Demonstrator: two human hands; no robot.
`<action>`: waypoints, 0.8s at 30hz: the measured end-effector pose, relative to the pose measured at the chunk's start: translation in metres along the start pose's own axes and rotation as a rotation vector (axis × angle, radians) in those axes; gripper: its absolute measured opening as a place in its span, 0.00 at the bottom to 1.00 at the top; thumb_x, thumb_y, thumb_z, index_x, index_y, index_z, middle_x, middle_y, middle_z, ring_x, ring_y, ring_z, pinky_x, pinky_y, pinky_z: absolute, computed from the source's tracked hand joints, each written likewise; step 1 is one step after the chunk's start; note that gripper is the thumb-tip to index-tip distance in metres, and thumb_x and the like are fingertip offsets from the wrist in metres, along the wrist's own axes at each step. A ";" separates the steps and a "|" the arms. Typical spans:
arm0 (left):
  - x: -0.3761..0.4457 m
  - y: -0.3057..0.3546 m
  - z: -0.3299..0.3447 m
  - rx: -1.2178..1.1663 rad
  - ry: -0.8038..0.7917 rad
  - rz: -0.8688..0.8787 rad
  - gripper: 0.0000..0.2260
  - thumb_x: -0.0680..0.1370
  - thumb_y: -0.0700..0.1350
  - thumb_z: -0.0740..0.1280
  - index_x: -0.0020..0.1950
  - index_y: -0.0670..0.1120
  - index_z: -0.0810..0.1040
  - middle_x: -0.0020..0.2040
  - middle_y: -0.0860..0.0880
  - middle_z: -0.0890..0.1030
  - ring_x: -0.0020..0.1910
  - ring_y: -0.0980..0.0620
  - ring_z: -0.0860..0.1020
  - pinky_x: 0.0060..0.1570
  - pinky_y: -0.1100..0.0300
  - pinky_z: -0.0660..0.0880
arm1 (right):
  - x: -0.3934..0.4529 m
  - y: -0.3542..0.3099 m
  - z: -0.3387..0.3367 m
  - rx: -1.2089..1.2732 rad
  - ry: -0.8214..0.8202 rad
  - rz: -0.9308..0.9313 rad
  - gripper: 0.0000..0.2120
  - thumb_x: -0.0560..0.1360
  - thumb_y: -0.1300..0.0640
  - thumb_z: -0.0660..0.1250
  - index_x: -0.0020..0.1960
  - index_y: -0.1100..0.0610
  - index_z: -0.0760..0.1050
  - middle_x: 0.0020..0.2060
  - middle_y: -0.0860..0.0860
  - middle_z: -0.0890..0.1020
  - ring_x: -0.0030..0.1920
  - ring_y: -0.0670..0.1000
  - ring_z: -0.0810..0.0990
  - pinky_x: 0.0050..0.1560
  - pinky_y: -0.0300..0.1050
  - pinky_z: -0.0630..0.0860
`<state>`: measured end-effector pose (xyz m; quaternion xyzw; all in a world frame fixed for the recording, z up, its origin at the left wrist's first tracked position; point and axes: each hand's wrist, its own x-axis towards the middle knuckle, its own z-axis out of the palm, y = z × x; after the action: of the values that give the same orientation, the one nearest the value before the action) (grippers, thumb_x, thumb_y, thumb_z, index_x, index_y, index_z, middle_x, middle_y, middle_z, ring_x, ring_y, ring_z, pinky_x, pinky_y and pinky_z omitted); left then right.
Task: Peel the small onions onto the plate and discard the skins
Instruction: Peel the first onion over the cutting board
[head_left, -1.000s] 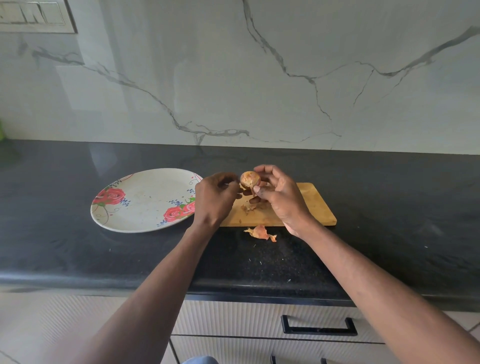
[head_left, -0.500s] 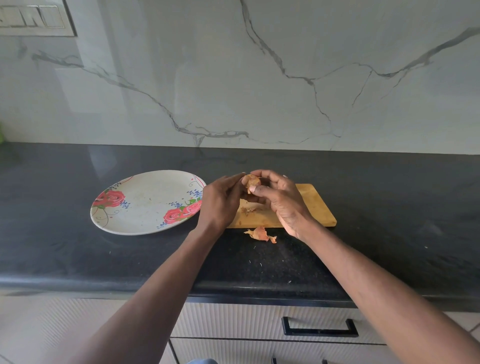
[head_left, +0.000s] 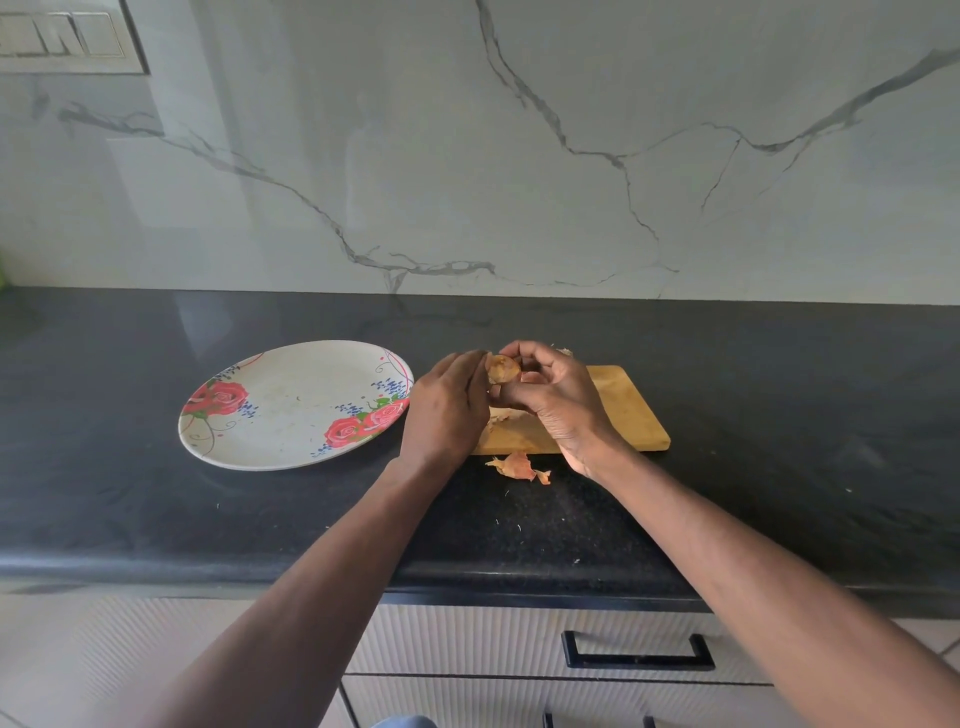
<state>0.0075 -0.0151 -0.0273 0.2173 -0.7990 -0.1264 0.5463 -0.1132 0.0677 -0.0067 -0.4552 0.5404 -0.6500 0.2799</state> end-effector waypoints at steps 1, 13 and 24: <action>0.000 0.000 0.000 0.019 -0.001 0.009 0.07 0.81 0.37 0.65 0.52 0.37 0.83 0.45 0.41 0.84 0.41 0.45 0.80 0.40 0.57 0.73 | 0.000 0.001 0.000 -0.005 -0.002 -0.004 0.18 0.67 0.69 0.78 0.55 0.59 0.82 0.50 0.61 0.84 0.47 0.52 0.85 0.51 0.50 0.84; 0.001 0.002 -0.002 0.092 0.034 -0.089 0.09 0.82 0.38 0.64 0.49 0.37 0.83 0.43 0.41 0.84 0.40 0.42 0.80 0.39 0.59 0.68 | 0.000 0.005 0.001 0.070 -0.029 0.031 0.15 0.70 0.68 0.76 0.55 0.60 0.82 0.52 0.62 0.84 0.52 0.59 0.85 0.54 0.55 0.83; 0.004 -0.003 -0.010 0.061 -0.129 -0.208 0.12 0.80 0.37 0.66 0.62 0.43 0.83 0.58 0.47 0.81 0.47 0.49 0.79 0.49 0.55 0.78 | 0.004 -0.009 -0.006 0.294 0.048 0.107 0.11 0.75 0.69 0.64 0.57 0.64 0.74 0.43 0.63 0.84 0.40 0.60 0.83 0.35 0.45 0.79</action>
<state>0.0165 -0.0190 -0.0219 0.3070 -0.8089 -0.1719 0.4710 -0.1192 0.0689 0.0035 -0.3641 0.4693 -0.7169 0.3650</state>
